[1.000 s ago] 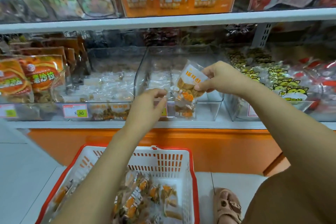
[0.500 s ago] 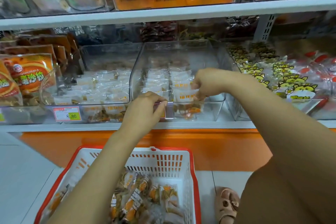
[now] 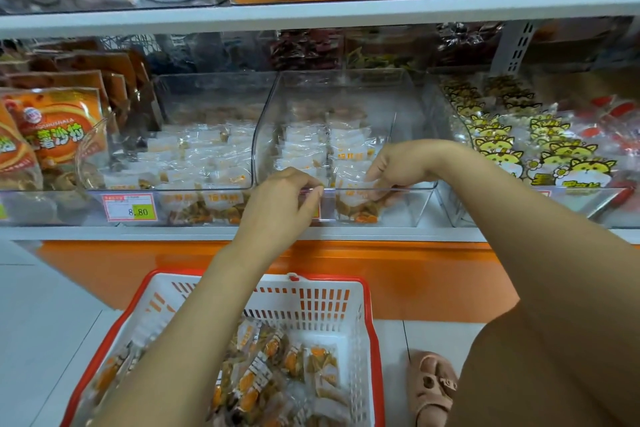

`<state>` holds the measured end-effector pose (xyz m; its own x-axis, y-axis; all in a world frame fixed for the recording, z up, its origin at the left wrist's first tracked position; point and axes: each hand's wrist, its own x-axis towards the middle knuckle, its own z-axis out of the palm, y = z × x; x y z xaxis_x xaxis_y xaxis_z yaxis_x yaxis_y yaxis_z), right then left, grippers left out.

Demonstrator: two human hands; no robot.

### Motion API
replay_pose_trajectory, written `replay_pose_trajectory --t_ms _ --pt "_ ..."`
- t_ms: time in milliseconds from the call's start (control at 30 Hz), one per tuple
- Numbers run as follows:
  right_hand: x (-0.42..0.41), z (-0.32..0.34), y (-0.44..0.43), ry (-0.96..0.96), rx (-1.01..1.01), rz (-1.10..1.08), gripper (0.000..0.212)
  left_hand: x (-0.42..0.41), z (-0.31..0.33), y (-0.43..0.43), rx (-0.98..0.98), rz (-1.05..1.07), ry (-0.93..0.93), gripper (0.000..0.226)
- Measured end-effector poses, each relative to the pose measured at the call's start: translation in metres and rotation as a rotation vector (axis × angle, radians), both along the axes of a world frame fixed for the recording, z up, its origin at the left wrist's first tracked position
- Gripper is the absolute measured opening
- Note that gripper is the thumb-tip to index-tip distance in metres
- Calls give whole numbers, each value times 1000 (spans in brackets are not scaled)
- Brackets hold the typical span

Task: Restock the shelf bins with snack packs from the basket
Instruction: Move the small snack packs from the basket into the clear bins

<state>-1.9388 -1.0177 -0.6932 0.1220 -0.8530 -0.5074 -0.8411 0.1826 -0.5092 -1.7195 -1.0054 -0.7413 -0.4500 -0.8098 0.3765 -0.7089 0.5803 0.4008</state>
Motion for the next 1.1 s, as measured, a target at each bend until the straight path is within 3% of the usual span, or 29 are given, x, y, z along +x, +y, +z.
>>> replay_pose_trajectory --t_ms 100,233,433,567,667,733,833,967,1033,1100 --pt "8 -2 -1 39 -52 35 6 -3 1 2 3 -26 29 28" --pt "26 1 -3 162 -87 93 22 -11 2 5 16 -63 31 40" --pt "34 8 7 309 -151 127 22 -16 4 2 35 -56 -87 41" --pt "35 11 24 472 -453 -10 29 -11 5 1 27 -68 -81 41" --pt "41 17 52 355 -731 -186 29 -1 -1 12 -67 -49 87 35" --pt "50 12 72 272 -806 -212 27 10 -9 24 -143 -44 248 22" --pt "64 -19 91 241 -594 -161 37 31 -33 36 -53 -11 282 34" --pt "69 -99 101 397 -196 -136 29 59 -85 42 293 52 -8 41" --pt "68 -138 107 337 -62 -151 20 74 -119 42 474 94 -129 37" --pt "72 -173 113 167 9 -223 29 89 -149 44 625 154 -243 33"
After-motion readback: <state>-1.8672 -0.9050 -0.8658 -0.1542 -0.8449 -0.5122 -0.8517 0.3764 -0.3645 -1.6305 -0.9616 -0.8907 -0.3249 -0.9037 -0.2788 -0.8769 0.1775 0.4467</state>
